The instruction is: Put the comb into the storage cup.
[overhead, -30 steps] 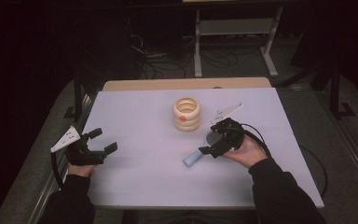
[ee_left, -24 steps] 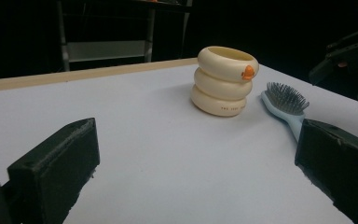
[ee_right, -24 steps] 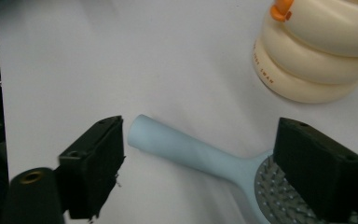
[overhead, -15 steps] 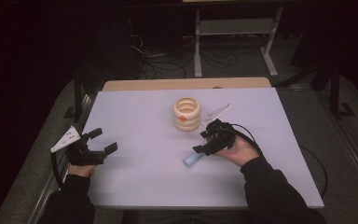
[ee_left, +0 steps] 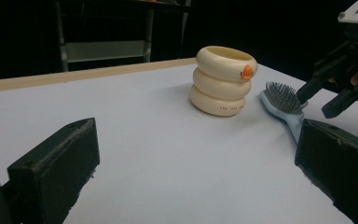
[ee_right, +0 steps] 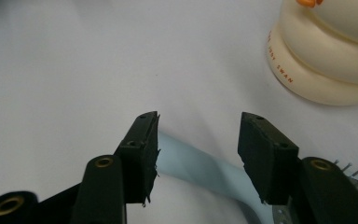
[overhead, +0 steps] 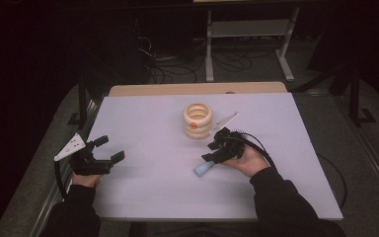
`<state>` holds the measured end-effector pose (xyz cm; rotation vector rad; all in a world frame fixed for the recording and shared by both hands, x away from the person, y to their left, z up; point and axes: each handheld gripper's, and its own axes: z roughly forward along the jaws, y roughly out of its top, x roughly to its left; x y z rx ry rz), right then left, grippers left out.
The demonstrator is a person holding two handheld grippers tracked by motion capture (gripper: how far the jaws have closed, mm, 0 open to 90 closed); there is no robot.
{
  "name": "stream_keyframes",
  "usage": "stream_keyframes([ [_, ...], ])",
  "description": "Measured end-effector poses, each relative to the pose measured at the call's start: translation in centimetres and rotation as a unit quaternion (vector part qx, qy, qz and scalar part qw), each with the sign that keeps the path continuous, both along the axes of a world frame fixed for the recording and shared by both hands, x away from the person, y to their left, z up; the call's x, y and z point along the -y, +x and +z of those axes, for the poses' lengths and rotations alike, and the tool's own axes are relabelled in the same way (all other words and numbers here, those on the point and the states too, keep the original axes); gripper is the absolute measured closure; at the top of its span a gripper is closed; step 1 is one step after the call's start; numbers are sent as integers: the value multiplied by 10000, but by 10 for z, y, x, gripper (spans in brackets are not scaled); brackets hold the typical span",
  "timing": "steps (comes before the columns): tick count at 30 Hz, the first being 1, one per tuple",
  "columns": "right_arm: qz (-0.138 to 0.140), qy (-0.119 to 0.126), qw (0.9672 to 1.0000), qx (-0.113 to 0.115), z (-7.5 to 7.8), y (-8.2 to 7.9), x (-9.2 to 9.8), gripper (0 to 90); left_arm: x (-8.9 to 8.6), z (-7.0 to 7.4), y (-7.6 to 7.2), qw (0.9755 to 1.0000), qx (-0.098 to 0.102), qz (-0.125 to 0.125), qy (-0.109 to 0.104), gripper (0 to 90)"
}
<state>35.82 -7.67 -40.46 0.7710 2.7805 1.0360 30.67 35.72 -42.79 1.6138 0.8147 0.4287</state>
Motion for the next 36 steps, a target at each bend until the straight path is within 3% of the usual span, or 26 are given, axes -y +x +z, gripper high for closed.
stream_keyframes([
  [14,-55,-156,9999,34,-15,4,-17,742,1,-1,1,10000,-18,-43,23,0],
  [24,-79,-57,9999,-90,-22,6,-24,823,1,-1,1,10000,-25,-42,33,0],
  [36,4,-39,9997,-233,-27,6,-28,831,1,-1,1,10000,-35,-46,55,0],
])
